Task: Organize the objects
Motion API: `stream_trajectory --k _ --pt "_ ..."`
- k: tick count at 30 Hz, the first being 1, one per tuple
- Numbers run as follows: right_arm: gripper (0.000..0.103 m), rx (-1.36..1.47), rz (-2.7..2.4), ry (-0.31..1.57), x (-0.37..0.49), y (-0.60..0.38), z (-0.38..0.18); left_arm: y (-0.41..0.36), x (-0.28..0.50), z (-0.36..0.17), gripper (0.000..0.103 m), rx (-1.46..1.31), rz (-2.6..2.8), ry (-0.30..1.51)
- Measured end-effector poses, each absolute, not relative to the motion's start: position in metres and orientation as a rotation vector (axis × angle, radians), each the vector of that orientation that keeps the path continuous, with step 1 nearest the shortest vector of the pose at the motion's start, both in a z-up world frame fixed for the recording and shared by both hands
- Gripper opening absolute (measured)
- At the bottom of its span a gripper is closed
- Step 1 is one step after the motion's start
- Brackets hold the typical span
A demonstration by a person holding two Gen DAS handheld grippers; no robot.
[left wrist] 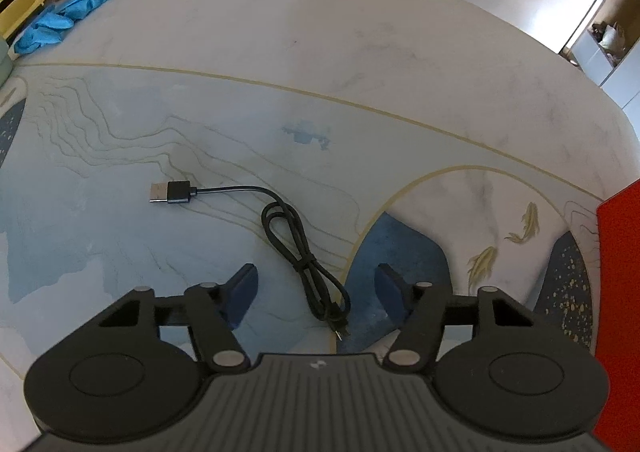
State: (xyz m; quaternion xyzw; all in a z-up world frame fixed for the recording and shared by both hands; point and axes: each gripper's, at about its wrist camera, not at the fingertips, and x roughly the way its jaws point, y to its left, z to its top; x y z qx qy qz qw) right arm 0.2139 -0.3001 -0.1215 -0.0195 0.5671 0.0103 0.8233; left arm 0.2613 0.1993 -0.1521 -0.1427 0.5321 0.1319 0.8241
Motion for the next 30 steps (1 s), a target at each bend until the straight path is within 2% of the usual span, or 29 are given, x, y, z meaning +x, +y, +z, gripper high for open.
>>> stream_trajectory --k 1,7,13,30 --pt "0.008 -0.040 0.022 1.206 0.214 -0.300 -0.122 0.200 0.261 -0.152 0.051 -0.302 0.280 1.129" --pt "0.008 -0.045 0.024 1.203 0.213 -0.300 -0.122 0.197 0.261 -0.153 0.025 -0.277 0.256 1.130" --pt "0.008 -0.050 0.030 1.200 0.212 -0.300 -0.123 0.193 0.254 -0.147 0.010 -0.235 0.225 1.102" --pt "0.008 -0.069 0.057 1.195 0.212 -0.301 -0.124 0.170 0.220 -0.112 0.007 -0.212 0.095 1.018"
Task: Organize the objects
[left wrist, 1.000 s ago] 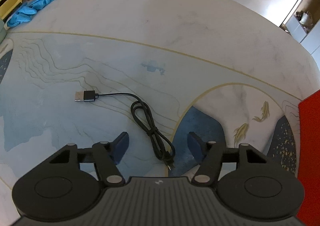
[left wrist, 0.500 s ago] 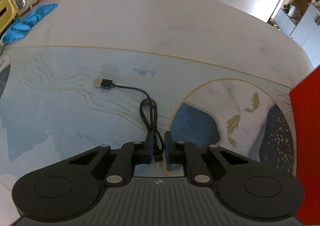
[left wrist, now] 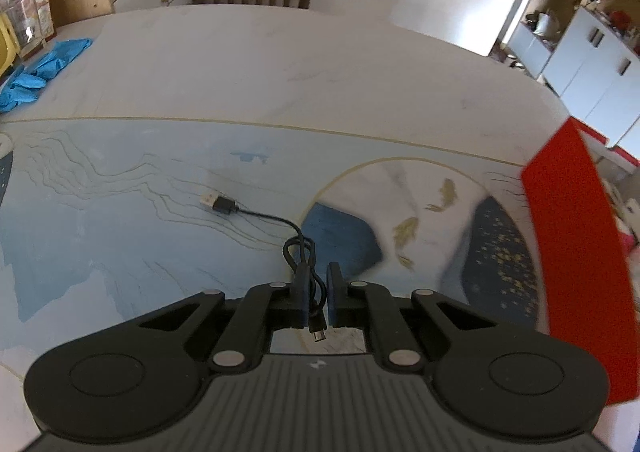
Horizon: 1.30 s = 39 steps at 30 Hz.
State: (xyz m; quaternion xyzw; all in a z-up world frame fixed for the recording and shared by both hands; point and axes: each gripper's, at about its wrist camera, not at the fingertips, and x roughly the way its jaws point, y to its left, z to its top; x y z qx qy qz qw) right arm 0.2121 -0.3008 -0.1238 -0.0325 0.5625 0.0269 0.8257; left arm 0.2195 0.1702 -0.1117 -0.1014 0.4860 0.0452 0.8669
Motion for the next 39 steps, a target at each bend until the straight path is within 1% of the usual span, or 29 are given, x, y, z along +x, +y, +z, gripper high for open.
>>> stream_trajectory --k 8,13,19,26,32,35,36,37,38,39 --pt "0.008 -0.069 0.070 1.195 0.212 -0.301 -0.124 0.155 0.199 -0.089 0.005 -0.252 0.013 0.986" --pt "0.008 -0.065 0.078 1.194 0.212 -0.302 -0.124 0.146 0.193 -0.076 0.001 -0.293 -0.031 0.967" --pt "0.008 -0.061 0.085 1.192 0.211 -0.303 -0.124 0.123 0.194 -0.057 0.001 -0.263 -0.097 0.932" --pt "0.008 -0.060 0.092 1.189 0.211 -0.303 -0.124 0.106 0.192 -0.074 0.002 -0.205 -0.125 1.031" --pt "0.008 -0.055 0.098 1.189 0.211 -0.304 -0.124 0.096 0.188 -0.101 0.007 -0.142 -0.079 1.117" --pt "0.008 -0.052 0.102 1.190 0.211 -0.304 -0.124 0.092 0.186 -0.115 0.019 -0.105 -0.051 1.153" --pt "0.008 -0.052 0.104 1.191 0.211 -0.305 -0.124 0.090 0.185 -0.119 0.026 -0.090 -0.049 1.163" --pt "0.008 -0.052 0.106 1.191 0.211 -0.305 -0.124 0.087 0.184 -0.123 0.036 -0.070 -0.044 1.171" --pt "0.008 -0.052 0.108 1.192 0.211 -0.305 -0.124 0.083 0.183 -0.127 0.044 -0.049 -0.042 1.174" --pt "0.008 -0.054 0.110 1.193 0.211 -0.305 -0.123 0.081 0.181 -0.129 0.060 -0.037 -0.040 1.171"
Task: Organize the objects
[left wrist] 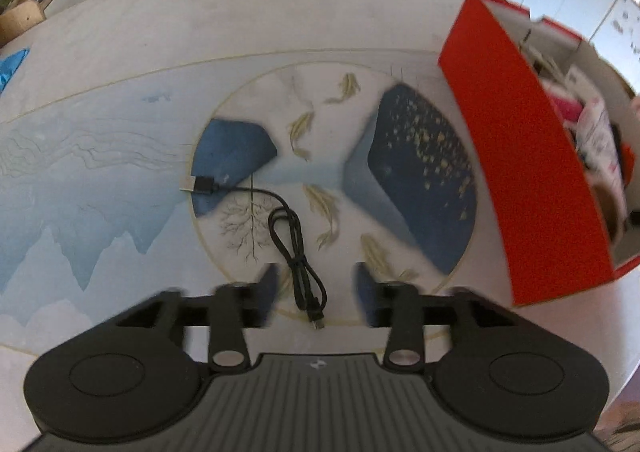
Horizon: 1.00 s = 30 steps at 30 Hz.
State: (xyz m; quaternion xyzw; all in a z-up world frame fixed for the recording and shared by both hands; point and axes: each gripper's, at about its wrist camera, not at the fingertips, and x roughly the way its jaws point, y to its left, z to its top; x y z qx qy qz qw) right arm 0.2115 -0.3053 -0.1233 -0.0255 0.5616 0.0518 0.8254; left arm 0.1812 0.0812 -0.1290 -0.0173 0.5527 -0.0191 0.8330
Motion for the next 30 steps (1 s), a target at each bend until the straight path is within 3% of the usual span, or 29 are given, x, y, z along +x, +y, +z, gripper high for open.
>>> stream_trajectory --k 1,14,17,19,24,30 --pt "0.008 -0.056 0.112 1.194 0.212 -0.305 -0.123 0.079 0.180 -0.132 0.066 -0.025 -0.036 1.166" --pt "0.009 -0.059 0.125 1.201 0.212 -0.306 -0.124 0.076 0.183 -0.160 0.065 -0.017 0.027 1.213" --pt "0.009 -0.063 0.129 1.201 0.212 -0.306 -0.124 0.075 0.183 -0.161 0.054 -0.012 0.034 1.205" --pt "0.009 -0.064 0.129 1.201 0.213 -0.306 -0.124 0.076 0.183 -0.160 0.040 -0.014 0.036 1.196" --pt "0.009 -0.064 0.130 1.201 0.213 -0.307 -0.124 0.077 0.181 -0.158 0.017 -0.019 0.038 1.186" --pt "0.009 -0.063 0.129 1.201 0.213 -0.306 -0.124 0.080 0.180 -0.156 0.009 -0.034 0.047 1.171"
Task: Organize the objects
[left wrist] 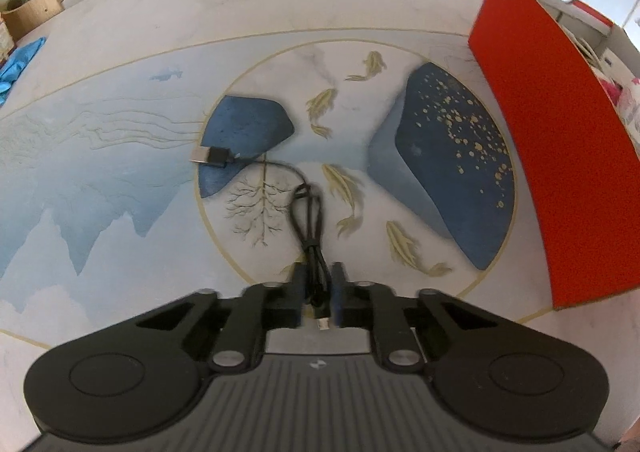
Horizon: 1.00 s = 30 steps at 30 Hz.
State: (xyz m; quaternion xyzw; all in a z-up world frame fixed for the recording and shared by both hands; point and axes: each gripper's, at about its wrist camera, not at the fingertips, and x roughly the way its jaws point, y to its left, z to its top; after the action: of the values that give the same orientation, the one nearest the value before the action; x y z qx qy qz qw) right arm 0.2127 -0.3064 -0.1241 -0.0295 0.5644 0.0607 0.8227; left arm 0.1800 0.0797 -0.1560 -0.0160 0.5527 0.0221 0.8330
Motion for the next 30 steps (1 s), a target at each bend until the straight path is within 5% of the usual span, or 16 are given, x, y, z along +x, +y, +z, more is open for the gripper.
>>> stream_trajectory --k 30 --pt "0.008 -0.064 0.130 1.199 0.213 -0.306 -0.124 0.063 0.197 -0.044 0.002 -0.204 -0.150 0.939"
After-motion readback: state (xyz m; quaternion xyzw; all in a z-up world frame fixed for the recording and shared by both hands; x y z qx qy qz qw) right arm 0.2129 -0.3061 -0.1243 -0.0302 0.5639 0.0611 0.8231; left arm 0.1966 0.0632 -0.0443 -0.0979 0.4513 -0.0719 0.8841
